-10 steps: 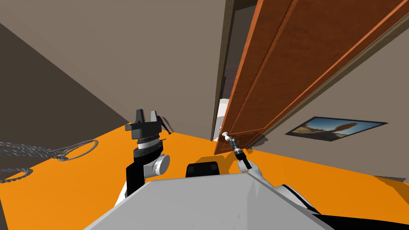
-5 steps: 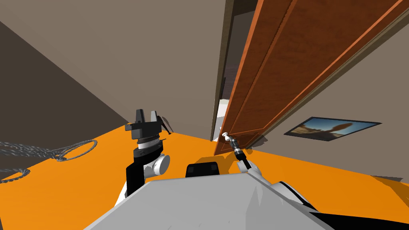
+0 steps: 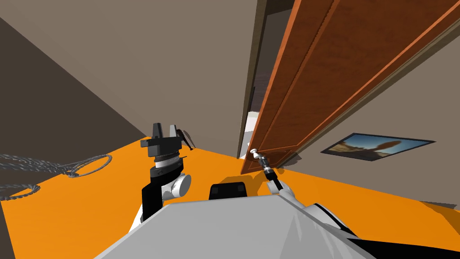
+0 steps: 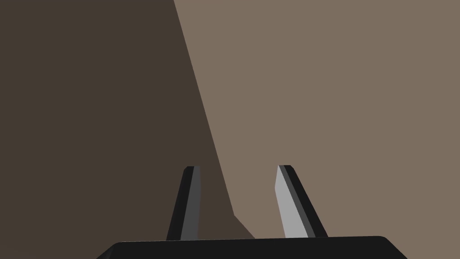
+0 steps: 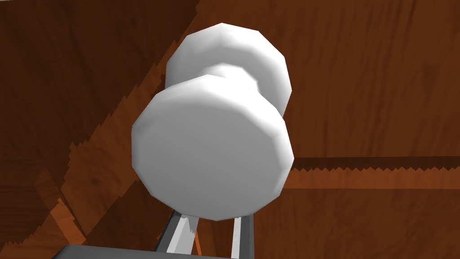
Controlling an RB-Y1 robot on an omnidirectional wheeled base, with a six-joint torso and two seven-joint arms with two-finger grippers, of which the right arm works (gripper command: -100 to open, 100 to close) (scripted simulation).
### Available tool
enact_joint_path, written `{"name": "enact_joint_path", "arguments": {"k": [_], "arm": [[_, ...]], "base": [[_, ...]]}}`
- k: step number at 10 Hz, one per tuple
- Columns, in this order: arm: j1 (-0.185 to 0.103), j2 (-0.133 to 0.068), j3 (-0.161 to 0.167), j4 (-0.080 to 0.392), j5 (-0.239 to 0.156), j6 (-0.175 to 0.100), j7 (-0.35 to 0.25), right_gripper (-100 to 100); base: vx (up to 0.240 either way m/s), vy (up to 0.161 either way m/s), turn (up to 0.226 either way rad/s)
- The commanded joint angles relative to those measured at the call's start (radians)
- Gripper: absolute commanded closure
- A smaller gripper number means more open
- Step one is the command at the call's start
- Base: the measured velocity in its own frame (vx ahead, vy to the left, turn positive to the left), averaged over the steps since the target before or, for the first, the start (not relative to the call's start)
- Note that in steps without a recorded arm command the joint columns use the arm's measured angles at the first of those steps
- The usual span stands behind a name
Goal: Pull the door open
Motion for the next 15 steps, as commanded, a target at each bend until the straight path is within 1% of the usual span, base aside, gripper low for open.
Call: {"name": "enact_joint_path", "arguments": {"k": [1,3,4,6,7,8,9,10,14,15], "arm": [[0.001,0.007,0.012,-0.014,-0.005,-0.002,-0.041,100],[0.001,0.005,0.021,-0.016,-0.019,-0.001,-0.096,100],[0.001,0.005,0.021,-0.016,-0.019,-0.001,-0.103,100],[0.001,0.002,0.032,-0.017,-0.036,0.0,-0.167,100],[0.001,0.002,0.032,-0.017,-0.036,0.0,-0.174,100],[0.001,0.001,0.038,-0.018,-0.045,0.001,-0.21,100],[0.01,-0.006,0.033,-0.012,-0.055,0.018,-0.226,-100],[0.01,-0.004,0.036,-0.013,-0.06,0.02,-0.247,-100],[0.005,0.005,0.057,-0.025,-0.092,0.031,-0.365,-100],[0.005,0.005,0.057,-0.025,-0.092,0.031,-0.377,-100]], "base": [[-0.043,-0.023,0.064],[-0.054,-0.016,0.067],[-0.04,-0.017,0.02],[-0.051,-0.023,0.063],[-0.049,-0.021,0.029],[-0.049,-0.011,0.065],[-0.038,-0.032,0.006],[-0.029,-0.034,-0.007],[-0.08,-0.001,0.045],[-0.054,-0.004,0.006]]}}
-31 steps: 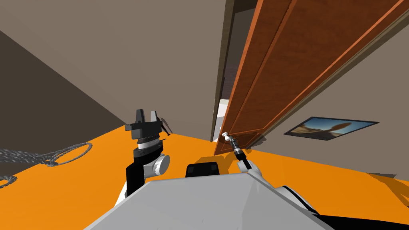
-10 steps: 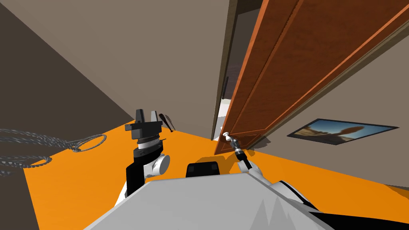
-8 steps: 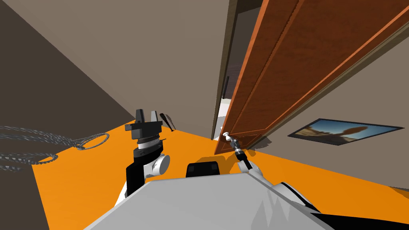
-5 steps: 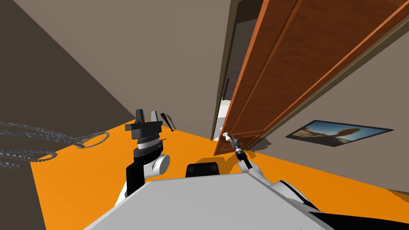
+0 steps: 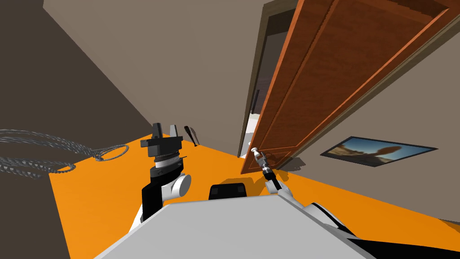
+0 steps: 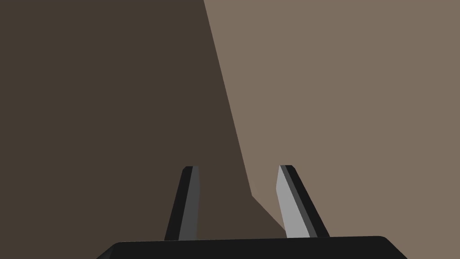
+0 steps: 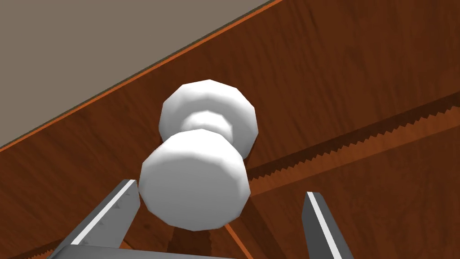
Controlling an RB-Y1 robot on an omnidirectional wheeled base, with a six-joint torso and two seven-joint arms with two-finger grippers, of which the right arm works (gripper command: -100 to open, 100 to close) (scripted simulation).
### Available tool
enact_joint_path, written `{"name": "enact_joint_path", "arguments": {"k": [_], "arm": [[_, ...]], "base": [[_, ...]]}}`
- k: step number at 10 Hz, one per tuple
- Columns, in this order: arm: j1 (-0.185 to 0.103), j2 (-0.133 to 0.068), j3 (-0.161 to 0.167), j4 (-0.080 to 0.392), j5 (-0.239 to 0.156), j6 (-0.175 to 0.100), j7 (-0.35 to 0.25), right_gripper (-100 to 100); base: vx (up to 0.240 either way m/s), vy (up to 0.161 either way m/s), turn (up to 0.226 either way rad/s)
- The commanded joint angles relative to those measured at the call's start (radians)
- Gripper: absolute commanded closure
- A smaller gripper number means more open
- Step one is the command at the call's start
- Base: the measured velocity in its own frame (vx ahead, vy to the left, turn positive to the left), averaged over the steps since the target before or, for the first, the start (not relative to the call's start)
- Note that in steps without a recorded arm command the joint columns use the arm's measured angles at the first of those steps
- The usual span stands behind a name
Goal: Pull the door open
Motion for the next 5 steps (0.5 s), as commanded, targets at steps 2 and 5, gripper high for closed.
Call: {"name": "enact_joint_path", "arguments": {"k": [2,5], "arm": [[0.0,0.006,0.014,-0.016,-0.023,0.012,-0.075,-100],[-0.002,0.009,0.022,-0.02,-0.034,0.016,-0.13,-100]], "base": [[-0.055,-0.02,0.029],[-0.047,-0.024,0.016]]}}
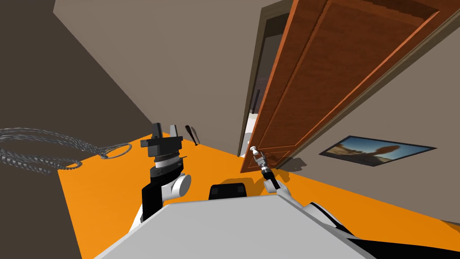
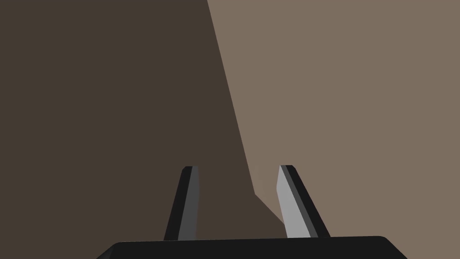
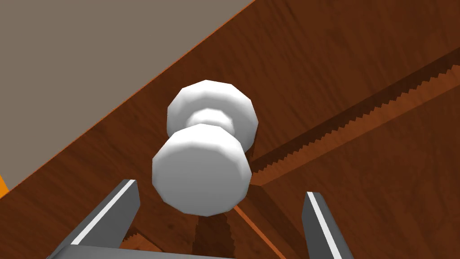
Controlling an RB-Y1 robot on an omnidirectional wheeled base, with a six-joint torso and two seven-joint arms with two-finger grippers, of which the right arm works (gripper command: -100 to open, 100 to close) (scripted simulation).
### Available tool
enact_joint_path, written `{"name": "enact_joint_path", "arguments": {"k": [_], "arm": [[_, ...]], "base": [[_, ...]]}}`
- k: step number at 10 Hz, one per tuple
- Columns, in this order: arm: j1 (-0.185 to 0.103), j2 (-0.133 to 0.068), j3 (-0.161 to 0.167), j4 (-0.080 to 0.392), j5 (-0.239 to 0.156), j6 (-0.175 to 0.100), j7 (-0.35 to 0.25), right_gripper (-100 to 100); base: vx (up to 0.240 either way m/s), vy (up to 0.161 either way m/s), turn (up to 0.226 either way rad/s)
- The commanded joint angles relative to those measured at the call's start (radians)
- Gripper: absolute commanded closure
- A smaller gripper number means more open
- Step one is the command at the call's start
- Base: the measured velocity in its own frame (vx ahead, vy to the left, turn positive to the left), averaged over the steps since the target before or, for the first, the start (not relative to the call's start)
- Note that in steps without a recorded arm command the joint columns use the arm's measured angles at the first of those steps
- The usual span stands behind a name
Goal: Pull the door open
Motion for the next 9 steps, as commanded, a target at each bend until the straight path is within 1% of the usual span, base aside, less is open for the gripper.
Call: {"name": "enact_joint_path", "arguments": {"k": [1,2,3,4,5,6,7,8,9], "arm": [[-0.002,0.003,0.009,-0.004,-0.013,0.004,-0.05,-100],[-0.004,0.007,0.017,-0.008,-0.026,0.009,-0.076,-100],[-0.004,0.007,0.017,-0.008,-0.026,0.009,-0.092,-100],[-0.006,0.01,0.025,-0.012,-0.038,0.013,-0.129,-100],[-0.006,0.01,0.025,-0.012,-0.038,0.013,-0.133,-100],[-0.008,0.014,0.033,-0.017,-0.05,0.017,-0.174,-100],[-0.01,0.018,0.041,-0.021,-0.063,0.022,-0.2,-100],[-0.01,0.018,0.041,-0.021,-0.063,0.022,-0.216,-100],[-0.012,0.022,0.05,-0.026,-0.076,0.026,-0.253,-100]], "base": [[-0.045,-0.017,0.025],[-0.076,-0.032,0.042],[-0.067,-0.024,0.017],[-0.067,-0.022,0.028],[-0.046,-0.018,0.013],[-0.046,-0.02,0.024],[-0.088,-0.037,0.046],[-0.062,-0.027,0.017],[-0.059,-0.021,0.02]]}}
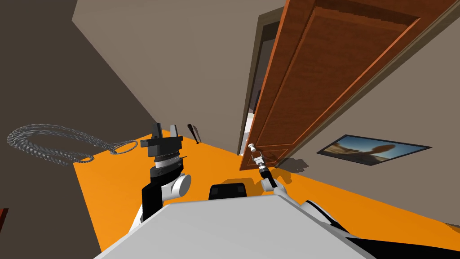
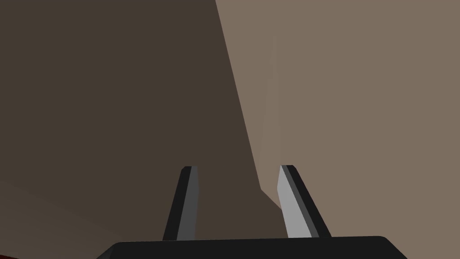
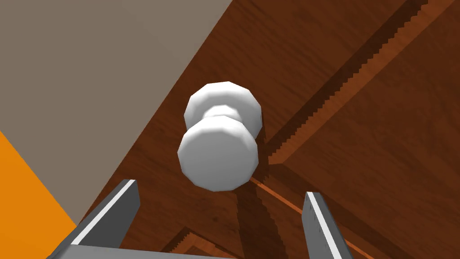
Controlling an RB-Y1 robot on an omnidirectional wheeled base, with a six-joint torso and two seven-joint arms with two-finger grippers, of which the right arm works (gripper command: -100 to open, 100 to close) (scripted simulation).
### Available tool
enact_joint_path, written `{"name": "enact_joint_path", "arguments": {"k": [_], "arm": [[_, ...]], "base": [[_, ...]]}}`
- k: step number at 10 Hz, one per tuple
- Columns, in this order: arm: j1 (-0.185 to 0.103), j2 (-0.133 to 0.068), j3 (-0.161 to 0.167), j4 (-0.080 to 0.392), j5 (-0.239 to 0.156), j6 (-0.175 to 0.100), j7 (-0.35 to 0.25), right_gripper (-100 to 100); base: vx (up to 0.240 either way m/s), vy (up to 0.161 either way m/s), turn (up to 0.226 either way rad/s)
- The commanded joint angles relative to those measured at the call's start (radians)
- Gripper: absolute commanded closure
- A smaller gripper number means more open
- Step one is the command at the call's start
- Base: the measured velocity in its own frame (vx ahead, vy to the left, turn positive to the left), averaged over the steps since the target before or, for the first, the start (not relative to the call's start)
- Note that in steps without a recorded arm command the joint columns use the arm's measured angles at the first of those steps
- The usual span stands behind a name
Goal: Pull the door open
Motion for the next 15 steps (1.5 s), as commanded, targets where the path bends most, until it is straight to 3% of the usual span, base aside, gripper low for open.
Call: {"name": "enact_joint_path", "arguments": {"k": [1,15], "arm": [[0.003,0.001,0.004,-0.01,-0.007,0.006,-0.028,-100],[-0.013,0.03,0.069,-0.044,-0.106,0.041,-0.384,-100]], "base": [[-0.046,-0.022,0.014],[-0.055,-0.028,0.022]]}}
